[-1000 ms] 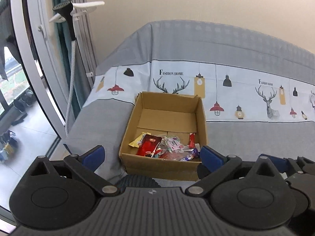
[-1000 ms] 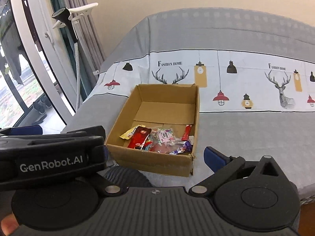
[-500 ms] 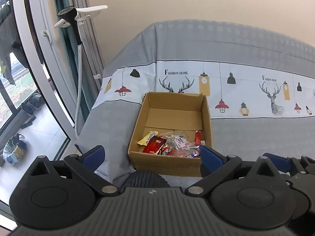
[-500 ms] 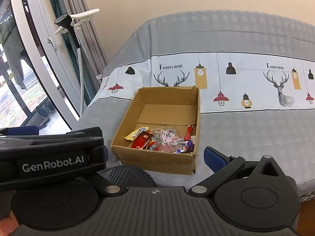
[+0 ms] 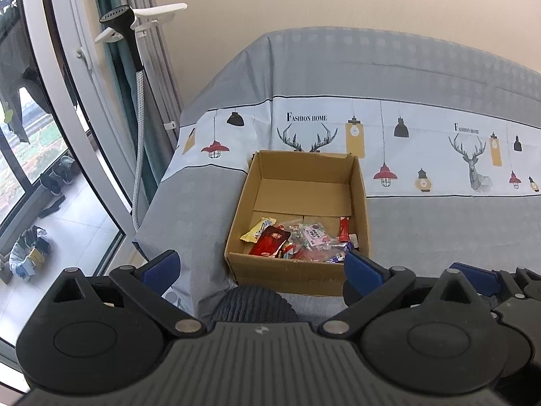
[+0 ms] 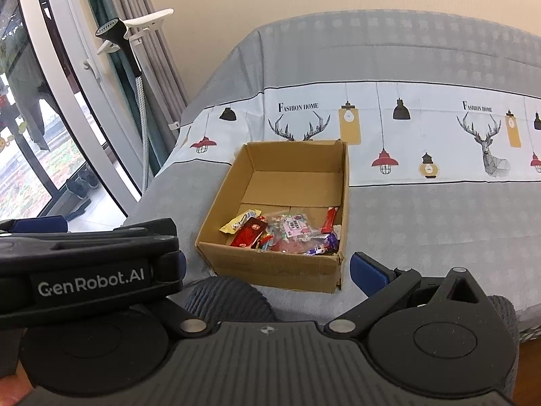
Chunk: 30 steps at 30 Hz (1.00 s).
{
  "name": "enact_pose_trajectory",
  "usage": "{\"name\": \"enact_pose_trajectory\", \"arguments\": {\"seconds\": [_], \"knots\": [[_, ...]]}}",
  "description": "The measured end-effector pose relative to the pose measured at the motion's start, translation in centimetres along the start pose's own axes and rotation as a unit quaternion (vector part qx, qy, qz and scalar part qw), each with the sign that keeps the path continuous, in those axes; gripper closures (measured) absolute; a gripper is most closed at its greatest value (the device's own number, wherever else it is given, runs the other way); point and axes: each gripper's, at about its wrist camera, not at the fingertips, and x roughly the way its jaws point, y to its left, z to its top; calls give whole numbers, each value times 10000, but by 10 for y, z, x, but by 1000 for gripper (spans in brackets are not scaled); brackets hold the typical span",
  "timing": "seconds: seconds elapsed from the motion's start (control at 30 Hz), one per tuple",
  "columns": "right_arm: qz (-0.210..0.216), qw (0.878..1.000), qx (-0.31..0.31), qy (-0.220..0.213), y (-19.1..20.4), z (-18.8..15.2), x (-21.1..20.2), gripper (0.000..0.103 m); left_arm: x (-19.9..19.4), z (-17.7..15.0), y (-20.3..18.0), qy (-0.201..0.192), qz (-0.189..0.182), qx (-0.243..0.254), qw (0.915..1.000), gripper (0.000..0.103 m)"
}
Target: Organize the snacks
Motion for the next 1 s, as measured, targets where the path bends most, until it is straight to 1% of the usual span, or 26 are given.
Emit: {"name": "enact_pose_trajectory", "arguments": {"seconds": [0.73,1.0], "knots": [[30,10000,30,39,-1,-3,1,1,3,1,1,50,-25,51,10000,0],[76,9999,28,69,-4,-4,1,1,2,-1,-1,76,20,39,10000,0]]}}
